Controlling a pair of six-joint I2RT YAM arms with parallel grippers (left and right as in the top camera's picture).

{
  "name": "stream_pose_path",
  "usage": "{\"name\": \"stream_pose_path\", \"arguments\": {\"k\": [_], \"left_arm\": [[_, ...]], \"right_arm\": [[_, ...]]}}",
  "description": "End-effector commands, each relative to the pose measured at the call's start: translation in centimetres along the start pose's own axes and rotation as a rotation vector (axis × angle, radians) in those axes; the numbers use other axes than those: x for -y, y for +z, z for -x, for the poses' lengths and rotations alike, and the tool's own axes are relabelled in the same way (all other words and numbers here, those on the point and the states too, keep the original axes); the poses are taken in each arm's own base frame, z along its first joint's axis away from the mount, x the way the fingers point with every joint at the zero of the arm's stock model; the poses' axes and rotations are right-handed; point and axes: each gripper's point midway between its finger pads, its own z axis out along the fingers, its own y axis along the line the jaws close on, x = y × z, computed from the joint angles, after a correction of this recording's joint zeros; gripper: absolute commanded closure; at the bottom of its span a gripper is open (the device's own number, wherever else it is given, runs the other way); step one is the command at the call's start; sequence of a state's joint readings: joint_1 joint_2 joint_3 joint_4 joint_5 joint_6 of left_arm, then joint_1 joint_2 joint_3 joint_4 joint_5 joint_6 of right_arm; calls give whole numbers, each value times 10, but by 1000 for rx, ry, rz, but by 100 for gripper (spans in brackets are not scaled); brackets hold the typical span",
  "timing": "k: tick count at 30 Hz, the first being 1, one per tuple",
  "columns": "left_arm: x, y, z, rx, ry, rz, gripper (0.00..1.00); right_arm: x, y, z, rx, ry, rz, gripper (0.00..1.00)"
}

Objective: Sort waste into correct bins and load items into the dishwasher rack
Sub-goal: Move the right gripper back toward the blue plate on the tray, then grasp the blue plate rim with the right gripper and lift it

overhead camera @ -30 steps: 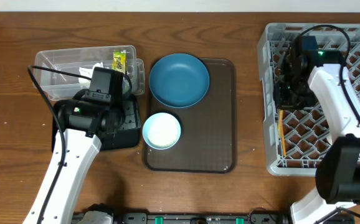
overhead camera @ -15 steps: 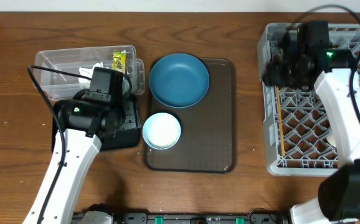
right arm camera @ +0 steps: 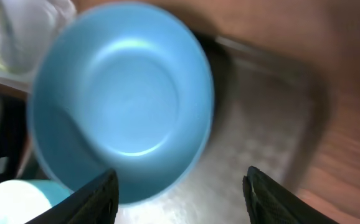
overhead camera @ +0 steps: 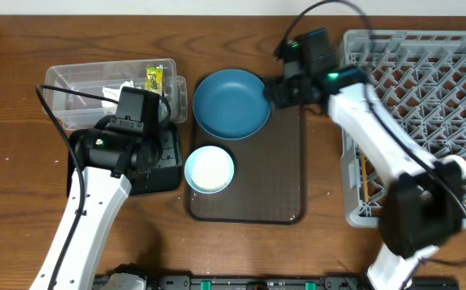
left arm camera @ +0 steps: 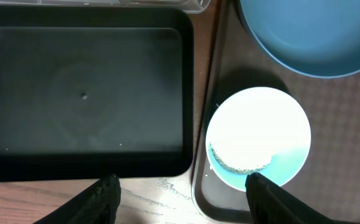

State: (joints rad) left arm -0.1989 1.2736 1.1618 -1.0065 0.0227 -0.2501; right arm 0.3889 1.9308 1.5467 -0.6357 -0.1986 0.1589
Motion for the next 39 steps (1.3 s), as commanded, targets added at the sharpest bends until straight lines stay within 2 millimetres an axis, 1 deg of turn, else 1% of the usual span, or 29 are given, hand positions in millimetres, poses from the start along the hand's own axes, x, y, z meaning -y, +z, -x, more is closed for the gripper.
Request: {"name": "stream_pose_path", "arguments": {"k": [1,3,4,5,6,8,10,14,15,16,19,22,25,27,28,29,32,36,39], "left_arm": [[-2,-2,2,6,7,8,32],[-2,-2,2,6,7,8,32],[-2,-2,2,6,7,8,32],[-2,-2,2,6,7,8,32],[-2,-2,2,6,7,8,32],[-2,-2,2,6,7,8,32],[-2,-2,2,6,7,8,32],[-2,-2,2,6,7,8,32],[-2,-2,2,6,7,8,32],[-2,-2,2,6,7,8,32],[-2,-2,2,6,7,8,32],[-2,-2,2,6,7,8,32],[-2,-2,2,6,7,8,32],[-2,-2,2,6,7,8,32],[-2,-2,2,6,7,8,32],[-2,-2,2,6,7,8,32],[-2,-2,2,6,7,8,32],[-2,-2,2,6,7,8,32],[-2,-2,2,7,7,7,32]], "right_arm": [[2,34,-14,-50,81,-32,37],[4,52,-22,-75,118,-36,37],[5,61,-28,-94,143,-41,40],[6,66,-32,-107,158,-45,44],[8,69,-35,-118,171,-48,50],[10,72,-38,-125,181,-52,58],[17,71,-35,-115,184,-77,68],[28,63,-31,-104,203,-95,96],[31,59,-31,-105,209,-99,99],[34,56,-31,-106,217,-103,99],[49,36,-22,-84,223,-115,99],[64,4,-8,-33,190,-130,99],[87,-43,10,52,175,-207,99],[105,-80,22,124,166,-291,99],[118,-104,28,171,155,-356,99],[128,-123,33,206,143,-413,99],[165,-188,39,296,113,-655,99],[212,-270,34,355,132,-1023,99],[243,-320,23,360,191,-1293,99]]}}
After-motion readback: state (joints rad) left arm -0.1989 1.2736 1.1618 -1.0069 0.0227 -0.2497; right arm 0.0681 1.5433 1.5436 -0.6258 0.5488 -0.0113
